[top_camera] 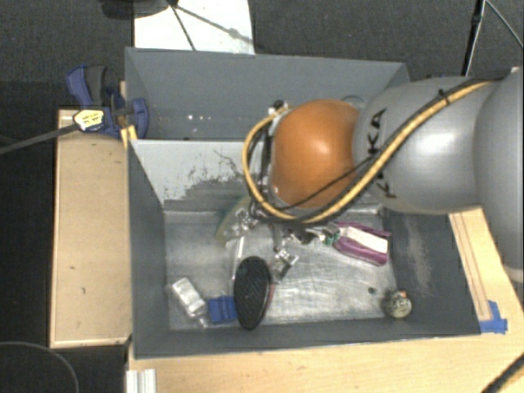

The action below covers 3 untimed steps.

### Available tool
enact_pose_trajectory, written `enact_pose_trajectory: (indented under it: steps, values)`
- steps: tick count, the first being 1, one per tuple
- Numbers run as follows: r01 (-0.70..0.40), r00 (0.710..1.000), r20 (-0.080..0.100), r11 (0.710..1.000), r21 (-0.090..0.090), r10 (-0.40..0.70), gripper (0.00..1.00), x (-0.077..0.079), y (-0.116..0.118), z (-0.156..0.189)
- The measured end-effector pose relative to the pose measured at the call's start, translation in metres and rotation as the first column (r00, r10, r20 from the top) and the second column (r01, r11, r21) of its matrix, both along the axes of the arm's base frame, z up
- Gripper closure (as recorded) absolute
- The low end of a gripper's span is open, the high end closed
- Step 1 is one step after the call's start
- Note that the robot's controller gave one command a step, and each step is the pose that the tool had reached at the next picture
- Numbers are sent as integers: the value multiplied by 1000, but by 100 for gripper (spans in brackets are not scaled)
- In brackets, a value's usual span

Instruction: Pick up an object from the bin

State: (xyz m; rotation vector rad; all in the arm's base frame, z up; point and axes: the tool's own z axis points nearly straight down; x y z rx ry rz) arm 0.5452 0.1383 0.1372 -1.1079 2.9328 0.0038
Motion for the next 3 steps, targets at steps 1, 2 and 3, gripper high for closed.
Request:
enact_pose_trajectory:
  steps: [1, 2, 3]
  values:
    - [-228, 974, -8, 974, -2, 228, 0, -52, 22, -38]
    - [-226, 974, -5, 974, -4, 226, 100, -50, 21, -37]
    - [-229, 973, 4, 973, -3, 229, 100, -68, 24, 83]
